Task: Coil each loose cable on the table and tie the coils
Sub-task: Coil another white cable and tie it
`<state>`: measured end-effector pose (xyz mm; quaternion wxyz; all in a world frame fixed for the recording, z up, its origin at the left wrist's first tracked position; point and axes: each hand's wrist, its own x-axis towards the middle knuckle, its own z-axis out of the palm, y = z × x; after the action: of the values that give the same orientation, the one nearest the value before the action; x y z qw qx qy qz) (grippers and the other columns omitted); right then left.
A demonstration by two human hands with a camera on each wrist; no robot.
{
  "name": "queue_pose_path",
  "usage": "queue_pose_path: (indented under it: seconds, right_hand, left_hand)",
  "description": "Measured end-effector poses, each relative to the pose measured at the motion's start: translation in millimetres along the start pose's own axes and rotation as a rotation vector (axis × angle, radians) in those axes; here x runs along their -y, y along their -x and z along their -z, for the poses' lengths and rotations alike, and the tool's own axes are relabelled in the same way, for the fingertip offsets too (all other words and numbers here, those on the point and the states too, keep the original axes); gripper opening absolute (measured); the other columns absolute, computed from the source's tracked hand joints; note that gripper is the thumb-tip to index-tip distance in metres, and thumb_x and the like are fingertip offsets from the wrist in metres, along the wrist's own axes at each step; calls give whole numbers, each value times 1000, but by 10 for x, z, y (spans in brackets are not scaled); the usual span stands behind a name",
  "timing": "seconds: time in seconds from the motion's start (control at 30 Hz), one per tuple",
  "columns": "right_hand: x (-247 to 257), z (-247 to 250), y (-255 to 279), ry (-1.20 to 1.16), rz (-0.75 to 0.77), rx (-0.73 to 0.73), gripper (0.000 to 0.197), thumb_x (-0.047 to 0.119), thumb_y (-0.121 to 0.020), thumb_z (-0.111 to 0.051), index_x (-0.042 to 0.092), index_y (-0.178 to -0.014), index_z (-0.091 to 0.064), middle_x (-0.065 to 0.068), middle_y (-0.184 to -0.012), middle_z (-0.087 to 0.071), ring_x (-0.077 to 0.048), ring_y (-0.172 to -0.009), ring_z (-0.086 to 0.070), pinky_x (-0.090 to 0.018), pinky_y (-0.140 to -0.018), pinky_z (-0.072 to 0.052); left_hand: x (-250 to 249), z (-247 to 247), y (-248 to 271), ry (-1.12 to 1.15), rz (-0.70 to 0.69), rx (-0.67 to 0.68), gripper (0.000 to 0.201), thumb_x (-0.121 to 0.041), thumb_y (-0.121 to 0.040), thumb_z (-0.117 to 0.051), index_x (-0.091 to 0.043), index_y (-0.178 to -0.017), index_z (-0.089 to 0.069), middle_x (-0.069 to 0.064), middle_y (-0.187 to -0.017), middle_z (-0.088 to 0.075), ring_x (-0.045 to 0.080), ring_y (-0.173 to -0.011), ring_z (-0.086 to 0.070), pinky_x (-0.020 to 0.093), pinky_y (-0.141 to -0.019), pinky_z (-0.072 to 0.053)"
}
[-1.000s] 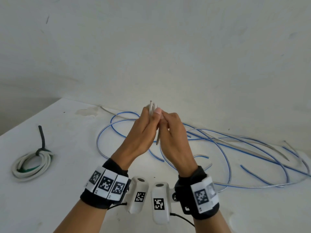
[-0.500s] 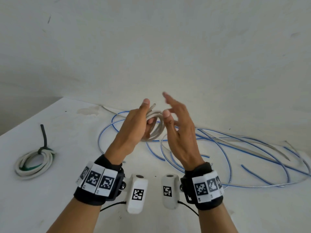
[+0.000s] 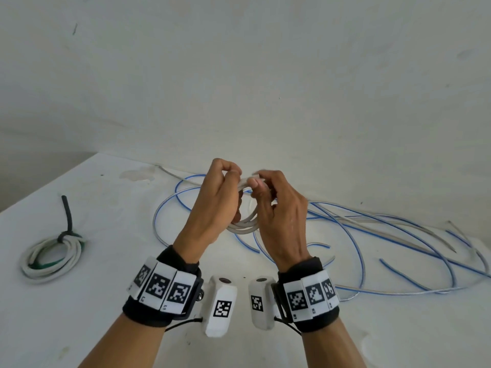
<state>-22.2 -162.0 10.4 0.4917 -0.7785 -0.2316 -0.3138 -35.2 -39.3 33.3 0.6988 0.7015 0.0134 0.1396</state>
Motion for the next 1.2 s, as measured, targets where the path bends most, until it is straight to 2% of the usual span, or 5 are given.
queue_pose_path:
  seconds: [0.23, 0.4, 0.7, 0.9, 1.2]
  right_hand:
    - [-45, -40, 25, 16, -8, 63, 29, 40, -102, -52, 17, -93, -66, 7, -80, -62, -18, -72, -57, -42, -60, -47]
    - [28, -15, -6, -89, -88, 98, 33, 45, -97, -62, 14, -85, -66, 6, -73, -64, -16, -70, -57, -31, -60, -45]
    - [91, 56, -39, -288, -231, 118, 36, 34, -105, -53, 14, -78, -67, 7, -68, -64, -20, -67, -56, -34, -64, -42]
    - [135, 31, -23, -186, -151, 116, 22, 32, -104, -54, 29, -124, -61, 12, -111, -68, -13, -98, -68, -19, -76, -49]
    - [110, 160, -60, -260, -89, 232, 25, 14, -94, -72, 31, -111, -75, 17, -98, -77, -13, -82, -72, -32, -78, -59]
  left_hand:
    - [-10, 119, -23, -58, -64, 14, 7, -16, -103, -44, -16, -101, -50, -6, -52, -42, 15, -46, -35, 30, -44, -36]
    - [-39, 140, -40, -11, -121, -52, 4, -13, -102, -48, -12, -100, -51, -6, -50, -46, 15, -43, -36, 26, -43, -35]
    - [-49, 8, 21, 71, -201, 12, 41, -38, -108, -41, -6, -84, -47, 3, -58, -39, 16, -44, -35, 22, -39, -32]
    - [22, 106, -45, -31, -187, -43, 26, -21, -108, -37, -10, -87, -46, 6, -60, -39, 14, -45, -34, 26, -42, -31]
    - [22, 114, -21, -77, -260, -9, 31, -26, -110, -37, -7, -88, -46, 5, -55, -42, 14, -41, -37, 24, -41, -33]
